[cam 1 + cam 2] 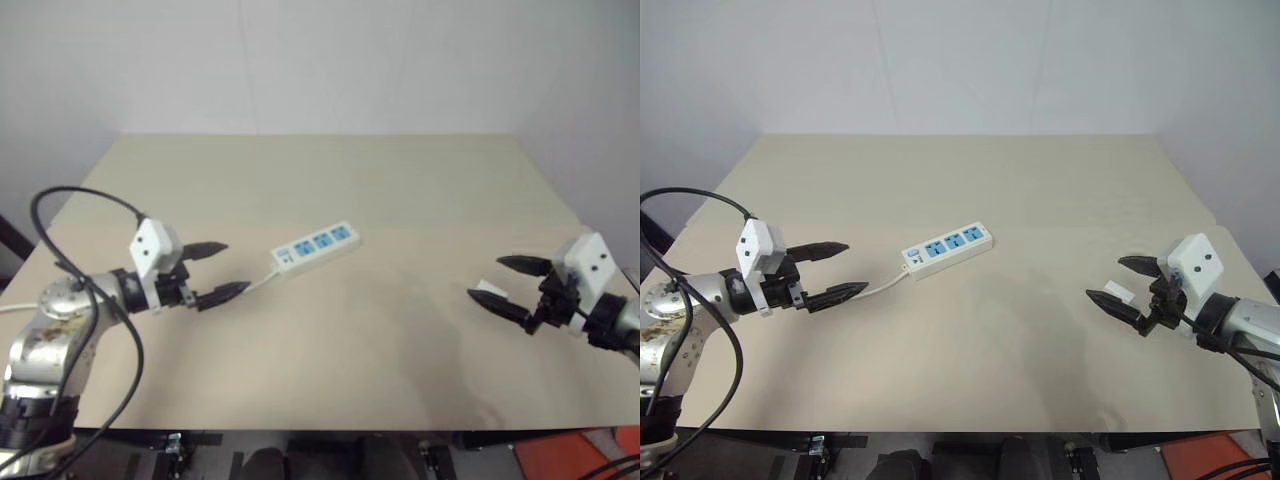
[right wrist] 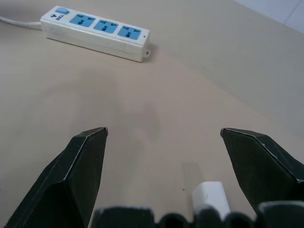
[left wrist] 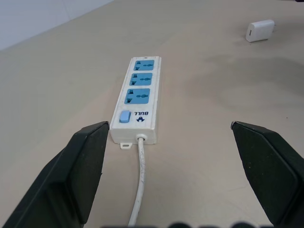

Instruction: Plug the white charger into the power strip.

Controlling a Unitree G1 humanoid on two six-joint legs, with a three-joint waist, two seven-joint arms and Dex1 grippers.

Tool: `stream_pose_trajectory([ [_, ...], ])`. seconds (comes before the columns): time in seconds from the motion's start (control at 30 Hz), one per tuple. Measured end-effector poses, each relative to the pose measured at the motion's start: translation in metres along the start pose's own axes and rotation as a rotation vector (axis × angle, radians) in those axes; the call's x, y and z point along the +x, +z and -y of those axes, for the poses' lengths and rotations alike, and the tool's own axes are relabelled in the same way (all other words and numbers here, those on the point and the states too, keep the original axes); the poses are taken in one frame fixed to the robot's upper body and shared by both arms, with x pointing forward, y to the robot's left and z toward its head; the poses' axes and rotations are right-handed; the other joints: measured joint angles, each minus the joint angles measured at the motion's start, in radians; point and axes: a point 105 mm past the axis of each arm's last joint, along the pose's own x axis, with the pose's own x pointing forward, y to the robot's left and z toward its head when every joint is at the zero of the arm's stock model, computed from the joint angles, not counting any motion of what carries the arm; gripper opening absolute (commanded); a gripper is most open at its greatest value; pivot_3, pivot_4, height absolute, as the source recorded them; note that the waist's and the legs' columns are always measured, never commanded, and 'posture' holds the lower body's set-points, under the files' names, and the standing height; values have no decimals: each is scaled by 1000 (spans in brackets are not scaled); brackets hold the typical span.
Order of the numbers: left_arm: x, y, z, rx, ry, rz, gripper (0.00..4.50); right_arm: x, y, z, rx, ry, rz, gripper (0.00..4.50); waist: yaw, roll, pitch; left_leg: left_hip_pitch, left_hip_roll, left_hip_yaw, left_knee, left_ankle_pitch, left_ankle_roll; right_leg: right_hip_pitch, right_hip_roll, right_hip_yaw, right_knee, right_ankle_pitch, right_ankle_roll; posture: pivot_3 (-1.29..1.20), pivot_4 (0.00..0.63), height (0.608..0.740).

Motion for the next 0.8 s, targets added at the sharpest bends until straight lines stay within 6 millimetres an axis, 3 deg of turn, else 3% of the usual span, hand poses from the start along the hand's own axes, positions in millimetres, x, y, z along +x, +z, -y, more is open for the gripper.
stream_pose_trajectory([
  [0.23, 9, -4, 0, -14, 14, 30, 4475, 2, 5, 2, 6, -15, 9, 4500, 0, 0, 0, 0, 0, 0, 0, 0, 0, 0, 0, 0, 1, 0, 0, 0, 150, 740],
  [0.47, 29, -8, -32, 23, 40, 24, 4475, 14, 37, -10, -50, 41, 93, 4500, 1, 0, 0, 0, 0, 0, 0, 0, 0, 0, 0, -1, -1, 0, 0, 0, 150, 740],
  [0.8, 82, -24, -56, -20, -118, 25, 4475, 16, 49, -22, -60, 60, 112, 4500, 10, -1, 0, -4, -1, -1, 2, 0, 0, 0, 0, -3, -1, 1, 0, 0, 150, 740],
])
